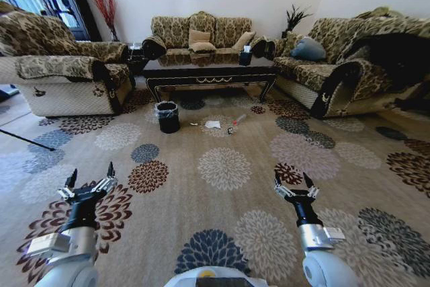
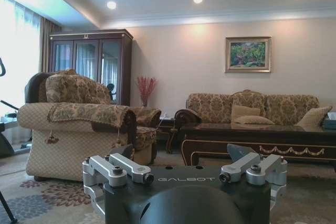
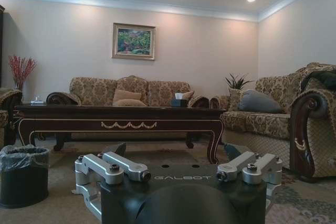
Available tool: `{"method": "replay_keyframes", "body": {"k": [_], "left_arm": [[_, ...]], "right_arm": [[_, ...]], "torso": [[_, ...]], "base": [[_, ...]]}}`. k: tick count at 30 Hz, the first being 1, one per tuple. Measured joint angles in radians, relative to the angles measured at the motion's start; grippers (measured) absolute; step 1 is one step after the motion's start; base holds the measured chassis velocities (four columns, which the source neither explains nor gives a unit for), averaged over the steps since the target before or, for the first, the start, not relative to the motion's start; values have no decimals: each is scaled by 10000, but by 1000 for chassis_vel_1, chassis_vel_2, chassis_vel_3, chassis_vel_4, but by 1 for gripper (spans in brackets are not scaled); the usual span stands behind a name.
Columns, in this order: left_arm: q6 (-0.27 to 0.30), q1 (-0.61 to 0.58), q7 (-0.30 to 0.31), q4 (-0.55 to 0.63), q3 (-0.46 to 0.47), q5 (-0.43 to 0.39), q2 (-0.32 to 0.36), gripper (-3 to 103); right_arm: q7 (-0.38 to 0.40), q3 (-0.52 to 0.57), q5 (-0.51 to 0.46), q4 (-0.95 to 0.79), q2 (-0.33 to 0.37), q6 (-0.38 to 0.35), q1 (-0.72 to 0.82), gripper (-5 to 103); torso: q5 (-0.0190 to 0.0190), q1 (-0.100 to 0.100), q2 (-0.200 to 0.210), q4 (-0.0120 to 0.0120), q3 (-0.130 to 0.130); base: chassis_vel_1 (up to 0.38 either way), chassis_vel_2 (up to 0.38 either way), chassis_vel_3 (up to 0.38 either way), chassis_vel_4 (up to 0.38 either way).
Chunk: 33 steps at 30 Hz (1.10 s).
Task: Move to the front of the table and pick up the trash from the floor, then place it into the trash bin.
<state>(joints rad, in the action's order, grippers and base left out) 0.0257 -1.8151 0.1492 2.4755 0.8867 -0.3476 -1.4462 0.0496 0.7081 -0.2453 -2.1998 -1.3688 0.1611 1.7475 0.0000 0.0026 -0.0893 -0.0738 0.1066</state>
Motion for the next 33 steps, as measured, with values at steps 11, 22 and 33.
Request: {"method": "replay_keyframes", "body": {"k": [11,22,33], "left_arm": [[0,24,7,-122,-27,32,-15,100],[-96,47,18,-215,-57,34,-24,100],[-536,84,260,-377,-226,115,-4,100]], "right_arm": [[87,-60,-42,82,-20,3,-64,100],[157,-122,9,210,-99,144,-81,100],[-225,-64,-1333,767,-175,1810,-98,100]], "torso": [[-1,-18,404,0,-386],[0,-23,851,0,-807],[0,-25,896,0,-962]], "base": [[0,0,0,0],[0,0,0,0],[0,0,0,0]]}}
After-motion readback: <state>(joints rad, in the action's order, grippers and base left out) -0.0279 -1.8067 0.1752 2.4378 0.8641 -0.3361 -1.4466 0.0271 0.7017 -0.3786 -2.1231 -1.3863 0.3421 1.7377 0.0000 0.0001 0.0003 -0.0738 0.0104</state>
